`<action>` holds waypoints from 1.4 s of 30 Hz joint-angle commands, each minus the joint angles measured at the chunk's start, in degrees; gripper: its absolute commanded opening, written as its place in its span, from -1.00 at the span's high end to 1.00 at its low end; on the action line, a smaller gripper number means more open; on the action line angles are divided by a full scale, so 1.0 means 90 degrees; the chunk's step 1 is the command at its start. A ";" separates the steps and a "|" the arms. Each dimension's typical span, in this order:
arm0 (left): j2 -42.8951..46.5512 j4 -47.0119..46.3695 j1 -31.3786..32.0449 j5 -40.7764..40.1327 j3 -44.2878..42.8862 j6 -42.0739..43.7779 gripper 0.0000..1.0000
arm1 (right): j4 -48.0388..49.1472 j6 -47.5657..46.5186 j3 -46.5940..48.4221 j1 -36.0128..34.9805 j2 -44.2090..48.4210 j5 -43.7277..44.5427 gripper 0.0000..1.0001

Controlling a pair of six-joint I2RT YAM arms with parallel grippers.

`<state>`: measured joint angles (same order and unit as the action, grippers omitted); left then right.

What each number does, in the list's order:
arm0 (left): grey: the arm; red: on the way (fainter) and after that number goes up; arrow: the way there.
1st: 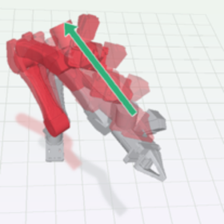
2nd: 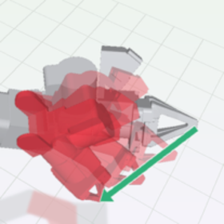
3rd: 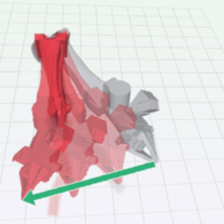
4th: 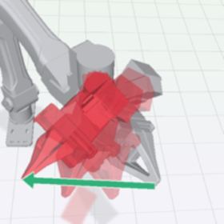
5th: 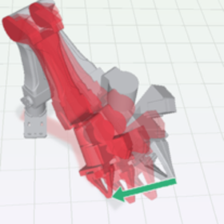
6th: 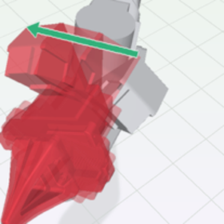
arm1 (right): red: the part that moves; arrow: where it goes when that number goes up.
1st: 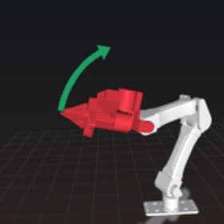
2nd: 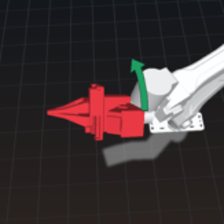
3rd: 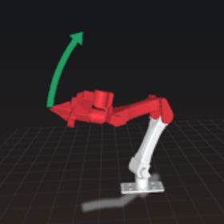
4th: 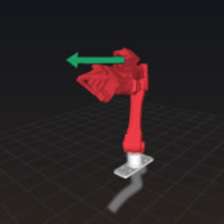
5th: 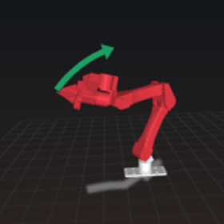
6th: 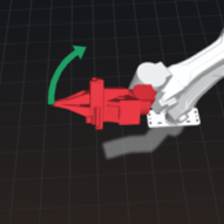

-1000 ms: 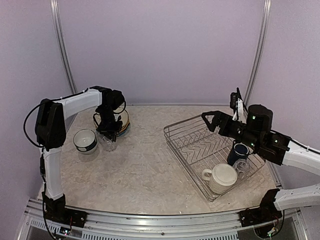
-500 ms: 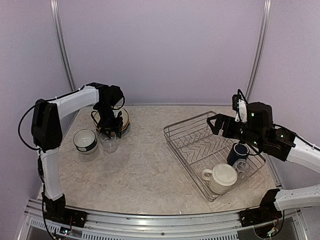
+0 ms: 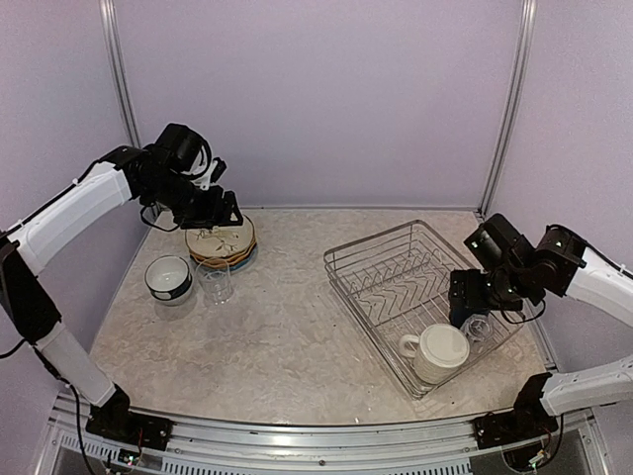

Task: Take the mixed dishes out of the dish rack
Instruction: Grab the cup from the dish rack.

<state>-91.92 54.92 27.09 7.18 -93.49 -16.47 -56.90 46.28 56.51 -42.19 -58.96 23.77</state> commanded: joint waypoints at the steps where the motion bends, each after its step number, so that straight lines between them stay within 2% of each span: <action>1: 0.0331 -0.0567 -0.0002 -0.0012 0.0240 0.0013 -0.54 | -0.1308 0.0618 0.0005 0.0093 -0.0267 0.0123 -1.00; 5: 0.0266 -0.0464 0.0003 0.0029 0.0146 -0.0032 -0.57 | -0.1408 0.0759 -0.0252 0.0198 -0.0388 0.0216 -1.00; 8: 0.0200 -0.0446 0.0024 0.0102 0.0131 -0.0063 -0.57 | -0.1027 0.0604 -0.0508 0.0328 -0.0368 -0.0037 -0.96; 13: 0.0147 -0.0399 0.0066 0.0054 0.0099 -0.0101 -0.58 | -0.0544 0.0492 -0.0898 0.0562 -0.0292 -0.0323 -0.77; 17: 0.0101 -0.0379 0.0076 0.0084 0.0086 -0.0114 -0.60 | -0.0211 0.0491 -0.1169 0.0646 -0.0253 -0.0492 -0.73; 23: 0.0043 -0.0347 0.0085 0.0103 0.0056 -0.0123 -0.60 | 0.0120 0.0492 -0.1385 0.0705 -0.0291 -0.0588 -0.55; 30: -0.0009 -0.0321 0.0086 0.0095 0.0041 -0.0116 -0.61 | -0.0204 0.0483 -0.1092 0.0719 -0.0136 -0.0617 -0.03; 42: -0.0042 -0.0328 0.0090 0.0177 0.0046 -0.0131 -0.64 | -0.1244 0.0017 0.0417 0.0721 0.0674 -0.0842 0.67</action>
<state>-91.57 51.81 27.49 7.81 -92.40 -17.58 -64.71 48.64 55.77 -36.23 -54.26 17.10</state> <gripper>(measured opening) 0.817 0.638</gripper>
